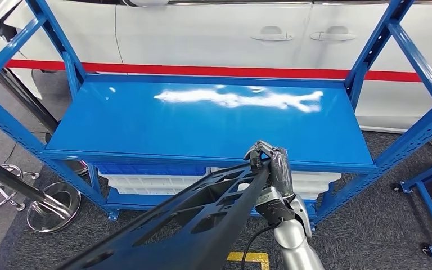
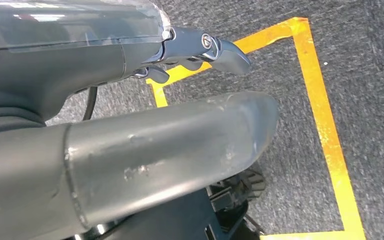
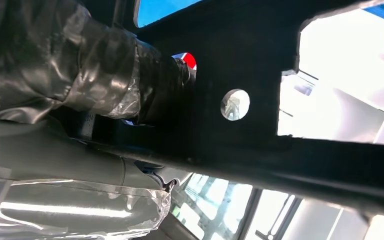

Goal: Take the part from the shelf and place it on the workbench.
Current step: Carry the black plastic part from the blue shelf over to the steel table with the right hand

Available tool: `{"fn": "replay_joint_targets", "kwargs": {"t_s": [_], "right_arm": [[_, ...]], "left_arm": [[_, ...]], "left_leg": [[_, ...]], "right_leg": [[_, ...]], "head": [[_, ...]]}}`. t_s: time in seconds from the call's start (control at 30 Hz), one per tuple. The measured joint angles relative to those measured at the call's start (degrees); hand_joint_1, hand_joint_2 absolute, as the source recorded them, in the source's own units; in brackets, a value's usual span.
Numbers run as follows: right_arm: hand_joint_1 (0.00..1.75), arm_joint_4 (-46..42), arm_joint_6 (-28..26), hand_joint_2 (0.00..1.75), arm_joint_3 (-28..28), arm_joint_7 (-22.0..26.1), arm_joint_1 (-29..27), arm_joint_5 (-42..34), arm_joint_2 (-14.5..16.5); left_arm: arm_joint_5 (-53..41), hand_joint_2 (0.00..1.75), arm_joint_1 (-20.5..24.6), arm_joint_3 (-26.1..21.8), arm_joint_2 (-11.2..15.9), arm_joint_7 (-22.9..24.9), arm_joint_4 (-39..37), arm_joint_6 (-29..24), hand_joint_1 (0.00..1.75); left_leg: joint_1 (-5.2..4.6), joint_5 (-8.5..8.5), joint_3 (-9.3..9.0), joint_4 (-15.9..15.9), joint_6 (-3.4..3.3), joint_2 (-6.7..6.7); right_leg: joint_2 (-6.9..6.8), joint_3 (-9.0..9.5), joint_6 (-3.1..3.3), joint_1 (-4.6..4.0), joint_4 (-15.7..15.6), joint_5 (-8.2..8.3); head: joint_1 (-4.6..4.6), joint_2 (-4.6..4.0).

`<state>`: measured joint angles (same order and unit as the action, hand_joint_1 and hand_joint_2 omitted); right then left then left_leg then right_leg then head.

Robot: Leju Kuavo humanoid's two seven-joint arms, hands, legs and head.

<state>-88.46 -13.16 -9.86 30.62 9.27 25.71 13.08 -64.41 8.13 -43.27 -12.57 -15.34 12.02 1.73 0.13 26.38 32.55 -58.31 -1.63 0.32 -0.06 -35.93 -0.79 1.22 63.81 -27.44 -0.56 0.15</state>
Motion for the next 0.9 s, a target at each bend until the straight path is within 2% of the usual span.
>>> {"fn": "replay_joint_targets", "kwargs": {"t_s": [0.03,0.07,0.13,0.2,0.23,0.3,0.33,0.37,0.4,0.43,0.47,0.5,0.53,0.57,0.63,0.7,0.77,0.83,0.87,0.9], "right_arm": [[1.75,0.03,0.01,0.00,-0.01,0.00,0.03,0.05,0.01],[1.75,0.06,0.01,0.00,-0.02,0.00,0.05,0.09,0.01],[1.75,0.10,0.02,0.00,-0.04,0.00,0.03,0.13,0.02],[1.75,0.11,0.02,0.00,-0.08,0.00,0.07,0.13,0.05],[1.75,0.12,0.02,0.00,-0.11,0.00,0.08,0.13,0.07],[1.75,0.13,0.03,0.00,-0.16,0.00,0.06,0.14,0.09],[1.75,0.14,0.04,0.00,-0.18,0.00,0.03,0.15,0.08],[1.75,0.15,0.05,0.00,-0.18,0.00,-0.01,0.16,0.08],[1.75,0.15,0.05,0.00,-0.18,0.00,-0.04,0.17,0.08],[1.75,0.15,0.06,0.00,-0.19,0.00,-0.05,0.17,0.08],[1.75,0.14,0.07,0.00,-0.22,0.00,-0.04,0.18,0.09],[1.75,0.14,0.09,0.00,-0.25,0.00,-0.03,0.20,0.09],[1.75,0.13,0.13,0.00,-0.27,0.00,-0.03,0.21,0.10],[1.75,0.13,0.18,0.00,-0.31,0.00,-0.04,0.23,0.10],[1.75,0.13,0.28,0.00,-0.39,0.02,-0.08,0.28,0.10],[1.75,0.10,0.31,0.00,-0.48,0.10,-0.11,0.32,0.08],[1.75,0.08,0.32,0.00,-0.50,0.21,-0.19,0.31,0.05],[1.75,0.11,0.34,0.00,-0.50,0.26,-0.50,0.30,0.01],[1.75,0.13,0.36,0.00,-0.50,0.26,-0.69,0.30,-0.01],[1.75,0.15,0.37,0.00,-0.50,0.27,-0.83,0.30,-0.03]], "left_arm": [[0.07,0.00,0.01,-0.02,-0.02,-0.01,0.00,0.00,0.00],[0.13,0.00,0.01,-0.04,-0.02,-0.02,0.00,0.00,0.00],[0.21,0.00,-0.02,-0.08,-0.02,-0.04,0.00,0.01,0.00],[0.22,0.00,-0.03,-0.09,-0.02,-0.04,0.00,0.02,0.00],[0.23,0.00,-0.02,-0.09,-0.03,-0.04,0.00,0.02,0.00],[0.25,0.00,-0.11,-0.09,-0.04,-0.04,0.00,0.02,0.00],[0.26,0.00,-0.20,-0.10,-0.04,-0.04,0.00,0.02,0.00],[0.28,0.00,-0.31,-0.10,-0.04,-0.04,0.00,0.02,0.00],[0.30,0.00,-0.39,-0.11,-0.04,-0.04,0.00,0.02,0.00],[0.31,0.00,-0.43,-0.12,-0.04,-0.04,0.00,0.02,0.00],[0.32,0.00,-0.44,-0.12,-0.04,-0.04,0.00,0.02,0.00],[0.34,0.00,-0.42,-0.12,-0.03,-0.04,0.00,0.01,0.00],[0.36,0.00,-0.39,-0.14,-0.03,-0.04,0.00,0.00,0.00],[0.38,0.00,-0.40,-0.16,-0.03,-0.04,0.00,-0.02,0.00],[0.40,0.00,-0.49,-0.26,-0.04,-0.04,0.00,-0.04,0.00],[0.43,0.00,-0.58,-0.33,-0.13,-0.04,0.00,-0.08,0.00],[0.44,0.00,-0.56,-0.36,-0.24,-0.04,0.00,-0.12,0.00],[0.44,0.00,-0.65,-0.38,-0.28,-0.02,0.00,-0.14,0.00],[0.43,0.00,-0.72,-0.40,-0.30,-0.01,0.00,-0.15,0.00],[0.43,0.00,-0.78,-0.41,-0.31,0.01,0.00,-0.15,0.00]], "left_leg": [[-0.10,0.19,0.21,-0.39,0.31,-0.03],[-0.18,0.30,0.41,-0.62,0.60,-0.04],[-0.14,0.35,0.58,-0.71,1.12,-0.02],[0.02,1.60,1.21,-2.25,1.72,-0.03],[0.13,3.04,2.19,-4.51,2.04,-0.04],[0.35,6.59,5.40,-11.63,2.60,-0.05],[0.44,7.66,6.87,-14.77,2.74,-0.05],[0.48,7.72,7.60,-16.28,2.77,-0.05],[0.49,6.71,7.32,-15.67,2.67,-0.05],[0.48,4.78,5.97,-12.81,2.45,-0.06],[0.43,2.70,4.03,-8.66,2.11,-0.07],[0.29,1.31,2.20,-4.85,1.75,-0.09],[0.12,0.49,0.91,-2.05,1.41,-0.11],[-0.05,0.33,0.33,-0.66,1.16,-0.16],[-0.20,0.17,0.23,-0.07,0.72,-0.25],[0.08,-0.66,-0.16,1.11,0.15,-0.18],[0.33,-1.35,-0.38,2.03,-0.34,-0.02],[0.26,-1.47,-0.07,1.96,-0.53,0.02],[0.22,-1.46,0.10,1.79,-0.53,0.03],[0.21,-1.44,0.27,1.58,-0.51,0.03]], "right_leg": [[0.04,0.89,0.29,-0.07,-2.00,0.42],[0.10,1.09,0.65,-0.22,-2.67,0.24],[0.19,0.94,1.37,-0.33,-2.84,0.38],[0.15,0.98,2.01,-0.13,-3.07,0.56],[0.10,1.00,2.24,0.00,-3.18,0.63],[0.02,0.91,2.45,-0.02,-3.20,0.65],[0.01,0.87,2.47,-0.05,-3.19,0.65],[0.02,0.87,2.48,-0.08,-3.19,0.65],[0.05,0.91,2.48,-0.10,-3.18,0.65],[0.09,1.00,2.48,-0.13,-3.18,0.65],[0.12,1.09,2.47,-0.15,-3.19,0.65],[0.14,1.12,2.37,-0.24,-3.20,0.68],[0.14,1.07,2.17,-0.28,-3.23,0.76],[0.13,0.98,1.91,-0.29,-3.29,0.87],[0.11,0.97,1.18,-0.29,-3.69,1.23],[0.09,0.84,0.58,-0.38,-3.26,0.61],[0.10,-1.09,0.27,-0.45,1.18,-2.44],[0.11,-4.28,0.08,-0.46,8.29,-5.87],[0.10,-5.19,0.00,-0.43,10.41,-6.39],[0.09,-5.12,-0.06,-0.40,10.52,-5.83]], "head": [[-0.01,0.00],[-0.01,0.00],[-0.02,0.00],[-0.02,0.00],[-0.02,0.00],[-0.02,0.00],[-0.01,0.00],[-0.01,0.00],[-0.02,0.00],[-0.01,0.00],[-0.01,0.00],[-0.01,0.00],[-0.01,0.00],[-0.01,0.00],[-0.02,0.00],[0.00,0.00],[0.01,0.00],[0.00,0.00],[0.01,0.00],[0.01,0.00]]}}
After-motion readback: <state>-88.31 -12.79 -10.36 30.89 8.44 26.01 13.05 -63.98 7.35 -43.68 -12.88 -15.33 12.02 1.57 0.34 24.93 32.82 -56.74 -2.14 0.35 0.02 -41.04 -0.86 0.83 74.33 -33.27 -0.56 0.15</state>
